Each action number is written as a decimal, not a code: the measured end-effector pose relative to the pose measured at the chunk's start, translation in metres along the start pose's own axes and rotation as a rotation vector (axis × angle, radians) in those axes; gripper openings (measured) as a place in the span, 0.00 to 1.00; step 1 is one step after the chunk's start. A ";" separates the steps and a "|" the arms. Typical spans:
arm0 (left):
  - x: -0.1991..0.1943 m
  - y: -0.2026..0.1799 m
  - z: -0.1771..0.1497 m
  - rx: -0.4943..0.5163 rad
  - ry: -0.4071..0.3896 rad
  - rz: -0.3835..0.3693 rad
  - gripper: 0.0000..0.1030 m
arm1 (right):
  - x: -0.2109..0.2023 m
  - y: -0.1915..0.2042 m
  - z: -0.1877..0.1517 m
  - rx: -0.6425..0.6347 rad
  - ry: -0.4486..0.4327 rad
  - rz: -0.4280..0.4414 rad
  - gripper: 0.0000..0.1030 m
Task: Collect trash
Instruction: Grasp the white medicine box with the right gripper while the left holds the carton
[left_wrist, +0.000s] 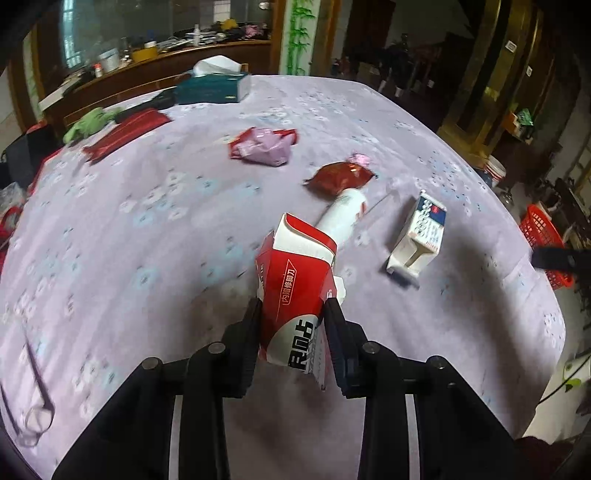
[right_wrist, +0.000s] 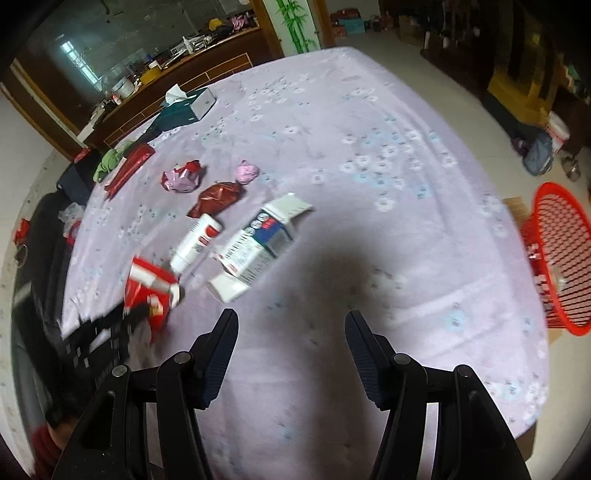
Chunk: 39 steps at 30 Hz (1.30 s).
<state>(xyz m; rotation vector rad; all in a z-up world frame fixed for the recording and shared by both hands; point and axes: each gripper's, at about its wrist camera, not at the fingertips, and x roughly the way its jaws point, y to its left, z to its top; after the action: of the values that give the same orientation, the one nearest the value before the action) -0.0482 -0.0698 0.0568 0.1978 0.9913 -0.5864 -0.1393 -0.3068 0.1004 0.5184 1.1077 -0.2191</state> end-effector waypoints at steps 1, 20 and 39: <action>-0.002 0.002 -0.003 -0.003 -0.001 0.003 0.31 | 0.006 0.001 0.005 0.018 0.010 0.016 0.62; -0.026 0.003 -0.024 -0.005 -0.031 0.031 0.31 | 0.107 0.027 0.064 0.192 0.128 -0.101 0.62; -0.031 -0.045 -0.015 0.007 -0.076 0.009 0.31 | 0.020 0.017 -0.019 -0.153 -0.087 -0.141 0.37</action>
<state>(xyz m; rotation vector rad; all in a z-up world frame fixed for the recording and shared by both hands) -0.0966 -0.0894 0.0787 0.1848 0.9148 -0.5857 -0.1384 -0.2810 0.0810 0.2922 1.0676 -0.2752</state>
